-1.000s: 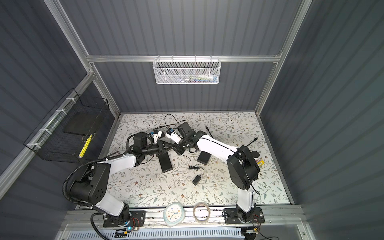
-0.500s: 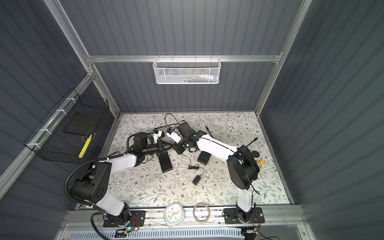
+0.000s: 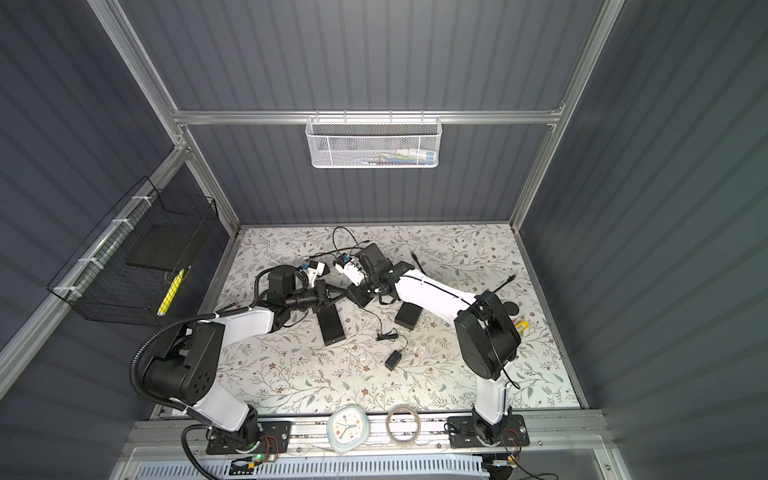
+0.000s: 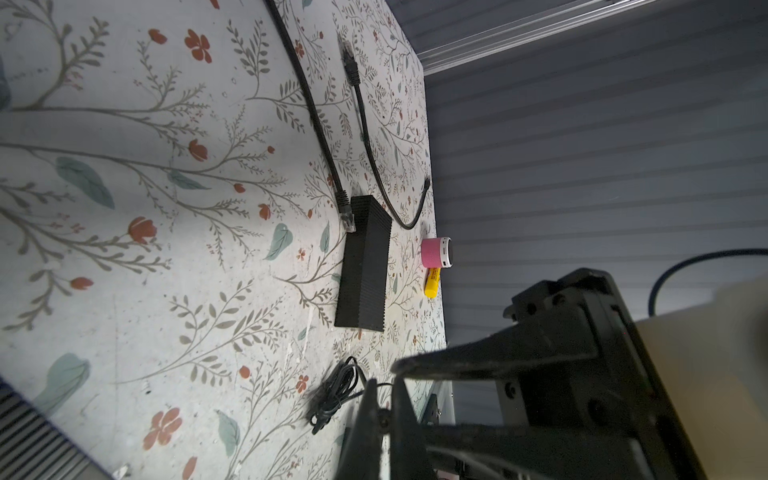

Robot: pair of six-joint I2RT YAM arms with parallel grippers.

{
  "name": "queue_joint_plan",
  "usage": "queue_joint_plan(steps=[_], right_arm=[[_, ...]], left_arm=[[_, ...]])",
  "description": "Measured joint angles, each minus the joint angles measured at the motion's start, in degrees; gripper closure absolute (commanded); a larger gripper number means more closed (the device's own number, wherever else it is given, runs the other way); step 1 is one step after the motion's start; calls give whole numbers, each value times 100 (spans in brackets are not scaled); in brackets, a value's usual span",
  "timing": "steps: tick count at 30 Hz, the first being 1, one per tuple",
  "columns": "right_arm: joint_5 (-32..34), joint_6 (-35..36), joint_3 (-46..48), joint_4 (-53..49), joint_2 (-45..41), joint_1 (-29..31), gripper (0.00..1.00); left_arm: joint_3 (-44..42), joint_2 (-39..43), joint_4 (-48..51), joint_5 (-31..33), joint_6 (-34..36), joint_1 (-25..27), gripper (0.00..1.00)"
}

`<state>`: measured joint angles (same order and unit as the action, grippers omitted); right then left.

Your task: Insert the plug into the switch port

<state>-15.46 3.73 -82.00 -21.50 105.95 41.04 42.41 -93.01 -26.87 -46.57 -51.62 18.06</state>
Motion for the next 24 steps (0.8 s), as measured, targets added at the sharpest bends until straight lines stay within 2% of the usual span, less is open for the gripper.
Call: queue_joint_plan(steps=[6, 12, 24], right_arm=[[-350, 15, 476, 92, -509, -400, 61], [-824, 170, 474, 48, -452, -363, 60], [-1209, 297, 146, -35, 46, -348, 70]], left_arm=[[46, 0, 212, -24, 101, 2, 100], [153, 0, 369, -26, 166, 2, 100], [267, 0, 549, -111, 210, 2, 100]])
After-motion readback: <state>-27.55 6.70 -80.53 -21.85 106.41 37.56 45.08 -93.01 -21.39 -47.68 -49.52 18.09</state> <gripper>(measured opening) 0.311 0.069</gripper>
